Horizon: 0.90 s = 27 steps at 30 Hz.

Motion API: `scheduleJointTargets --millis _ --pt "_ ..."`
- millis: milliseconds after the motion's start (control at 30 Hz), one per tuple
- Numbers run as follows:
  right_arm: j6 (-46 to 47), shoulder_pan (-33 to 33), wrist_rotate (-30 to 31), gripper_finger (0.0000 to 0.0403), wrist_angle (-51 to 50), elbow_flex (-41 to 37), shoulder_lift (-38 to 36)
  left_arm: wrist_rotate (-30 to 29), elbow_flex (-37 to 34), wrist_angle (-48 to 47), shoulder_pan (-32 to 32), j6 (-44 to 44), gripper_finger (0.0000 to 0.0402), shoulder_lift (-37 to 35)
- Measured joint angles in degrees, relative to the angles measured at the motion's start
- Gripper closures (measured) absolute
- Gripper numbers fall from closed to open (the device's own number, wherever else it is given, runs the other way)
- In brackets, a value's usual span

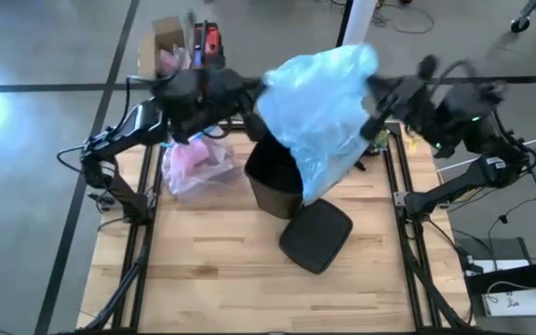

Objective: Place trash/remove bag and relplace
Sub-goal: Insert the new blue trash bag into the black trash bin

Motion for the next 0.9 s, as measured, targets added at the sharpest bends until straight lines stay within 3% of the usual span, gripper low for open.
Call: scheduleJointTargets --millis 67,167,333,533,633,733,900 --pt "2.44 -0.06 -8.08 0.0401 -1.81 -0.51 0.56 9.45 -1.18 -2.05 1.01 -3.21 0.0401 0.06" --pt "-0.83 0.33 -17.91 0.0401 -1.2 -0.92 1.23 18.31 -3.34 1.32 0.41 -3.04 0.04 0.82" --pt "-6.08 0.9 -24.6 0.0401 4.32 1.01 1.07 29.51 -3.89 14.47 -2.26 -0.18 0.0401 1.16" --pt "-9.69 1.77 -39.2 0.0401 15.29 7.02 0.44 37.47 -0.04 23.9 -4.24 -0.16 0.0401 -0.8" --pt "-10.04 1.62 -41.05 0.0401 18.86 8.58 0.46 37.43 0.02 23.19 -4.18 -0.42 0.04 -1.29" --pt "-12.12 1.6 -32.68 0.0401 16.73 8.41 0.46 33.28 -0.47 18.64 -3.33 -0.39 0.0401 -0.93" --pt "-20.66 1.44 3.97 0.0401 12.62 5.96 1.37 24.45 -1.48 10.51 0.04 -0.46 0.04 0.42"
